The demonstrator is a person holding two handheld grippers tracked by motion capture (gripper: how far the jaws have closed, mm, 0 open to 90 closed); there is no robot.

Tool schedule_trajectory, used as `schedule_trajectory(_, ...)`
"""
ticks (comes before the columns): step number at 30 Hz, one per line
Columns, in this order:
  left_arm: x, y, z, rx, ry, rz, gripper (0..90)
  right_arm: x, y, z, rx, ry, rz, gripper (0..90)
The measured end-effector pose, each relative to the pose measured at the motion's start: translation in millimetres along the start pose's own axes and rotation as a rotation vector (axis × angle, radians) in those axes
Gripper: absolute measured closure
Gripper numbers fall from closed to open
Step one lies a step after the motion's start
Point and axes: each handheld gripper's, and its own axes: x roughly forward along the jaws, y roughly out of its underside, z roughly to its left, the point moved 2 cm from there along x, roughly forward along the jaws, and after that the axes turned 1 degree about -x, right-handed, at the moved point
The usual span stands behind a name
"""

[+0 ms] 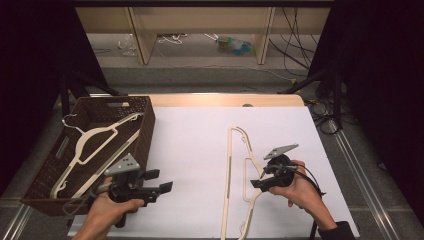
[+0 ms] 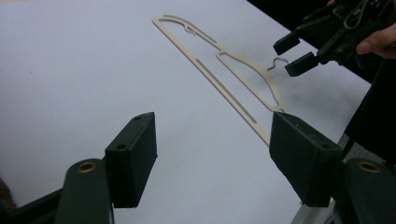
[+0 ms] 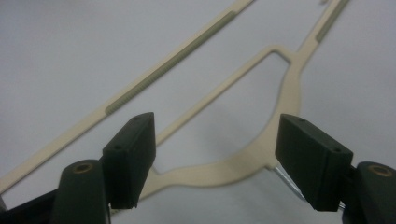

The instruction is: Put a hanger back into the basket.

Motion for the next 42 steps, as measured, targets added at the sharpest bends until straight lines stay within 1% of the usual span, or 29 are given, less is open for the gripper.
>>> schedule_trajectory(2, 7.0, 6.6, -2.1, -0.001, 0.005, 0.022, 30.9, 6.1, -0.2, 5.6, -0.011, -0.006, 0.02, 30.5)
schedule_trajectory(4, 12.7, 11.8, -3.9, 0.003, 0.005, 0.043, 30.2, 11.6, -0.2, 12.0, -0.014, -0.019, 0.061, 30.9)
schedule_trajectory(5, 14.6, 13.8, -4.5, 0.003, 0.01, 0.046, 29.9, 14.6, -0.7, 14.8, -0.019, -0.015, 0.068, 31.0)
schedule_trajectory(6, 16.6, 15.9, -4.9, 0.005, 0.005, 0.037, 29.9, 17.3, -1.2, 17.5, -0.029, -0.018, 0.079, 31.5)
schedule_trajectory(7, 17.9, 17.4, -5.3, 0.008, 0.005, 0.047, 29.6, 20.3, -1.6, 20.9, -0.025, -0.019, 0.091, 31.6)
schedule_trajectory(8, 19.3, 18.8, -6.2, 0.007, 0.01, 0.055, 29.1, 23.6, -2.4, 23.4, -0.034, -0.021, 0.099, 32.0)
schedule_trajectory(9, 20.4, 20.3, -6.4, 0.018, 0.006, 0.058, 29.0, 26.7, -3.2, 26.2, -0.034, -0.022, 0.11, 32.7)
schedule_trajectory(10, 21.5, 21.7, -7.5, 0.015, 0.002, 0.064, 29.0, 30.4, -4.2, 28.4, -0.039, -0.017, 0.12, 33.3)
schedule_trajectory(12, 22.6, 23.6, -9.0, 0.028, -0.003, 0.066, 28.6, 37.6, -5.9, 31.9, -0.058, -0.004, 0.15, 34.0)
schedule_trajectory(13, 22.8, 24.0, -9.4, 0.033, -0.004, 0.059, 28.5, 40.7, -6.8, 33.7, -0.052, 0.003, 0.164, 35.8)
schedule_trajectory(14, 22.1, 24.3, -9.5, 0.033, 0.003, 0.065, 28.5, 43.2, -7.6, 34.5, -0.059, 0.005, 0.184, 36.2)
schedule_trajectory(16, 22.1, 25.4, -10.2, 0.031, -0.003, 0.057, 28.4, 48.4, -9.7, 36.0, -0.059, 0.01, 0.204, 36.7)
schedule_trajectory(17, 22.1, 25.6, -9.9, 0.039, -0.001, 0.054, 28.4, 50.2, -11.0, 37.0, -0.059, 0.017, 0.214, 36.9)
schedule_trajectory(18, 22.0, 25.9, -10.4, 0.036, 0.003, 0.056, 28.5, 52.0, -12.0, 37.9, -0.066, 0.028, 0.221, 36.9)
schedule_trajectory(19, 21.3, 26.1, -10.0, 0.045, 0.008, 0.07, 28.6, 53.1, -13.1, 38.6, -0.076, 0.037, 0.229, 37.0)
schedule_trajectory(20, 21.4, 26.7, -10.8, 0.038, 0.006, 0.072, 28.6, 54.3, -13.8, 39.4, -0.081, 0.042, 0.232, 37.6)
schedule_trajectory(22, 21.7, 27.0, -11.5, 0.044, 0.011, 0.075, 28.6, 55.7, -15.3, 39.9, -0.076, 0.037, 0.244, 39.4)
schedule_trajectory(24, 23.0, 27.4, -12.1, 0.051, 0.009, 0.062, 28.7, 57.1, -16.4, 39.1, -0.076, 0.055, 0.258, 41.6)
schedule_trajectory(26, 23.0, 27.5, -12.1, 0.057, 0.009, 0.072, 28.7, 58.5, -16.8, 38.0, -0.064, 0.064, 0.278, 42.2)
schedule_trajectory(27, 22.7, 27.8, -12.2, 0.05, 0.011, 0.08, 28.7, 59.2, -17.4, 37.3, -0.058, 0.067, 0.285, 43.3)
schedule_trajectory(28, 23.2, 28.1, -12.7, 0.041, 0.011, 0.077, 28.8, 59.1, -18.2, 36.3, -0.054, 0.071, 0.286, 44.5)
schedule_trajectory(30, 23.6, 28.6, -12.6, 0.047, 0.006, 0.076, 28.8, 60.6, -19.1, 35.3, -0.062, 0.096, 0.297, 45.0)
schedule_trajectory(33, 23.6, 28.3, -12.5, 0.06, 0.011, 0.078, 28.9, 61.7, -21.5, 36.7, -0.063, 0.103, 0.327, 45.0)
schedule_trajectory(34, 23.9, 28.5, -13.3, 0.051, 0.011, 0.074, 28.9, 62.5, -22.5, 36.9, -0.074, 0.108, 0.332, 45.1)
schedule_trajectory(38, 24.3, 29.0, -13.0, 0.051, 0.01, 0.071, 29.1, 64.0, -25.4, 37.9, -0.081, 0.1, 0.364, 47.7)
schedule_trajectory(39, 24.2, 29.2, -13.0, 0.052, 0.01, 0.073, 29.1, 64.5, -25.7, 36.5, -0.087, 0.097, 0.36, 49.5)
schedule_trajectory(40, 23.5, 29.0, -12.5, 0.056, 0.013, 0.084, 29.2, 63.7, -26.2, 35.1, -0.093, 0.093, 0.37, 52.5)
schedule_trajectory(41, 23.7, 29.1, -12.9, 0.052, 0.013, 0.081, 29.2, 63.9, -26.2, 33.8, -0.095, 0.092, 0.363, 55.0)
schedule_trajectory(42, 23.8, 29.4, -13.3, 0.046, 0.014, 0.081, 29.2, 63.0, -26.6, 33.1, -0.09, 0.089, 0.372, 56.9)
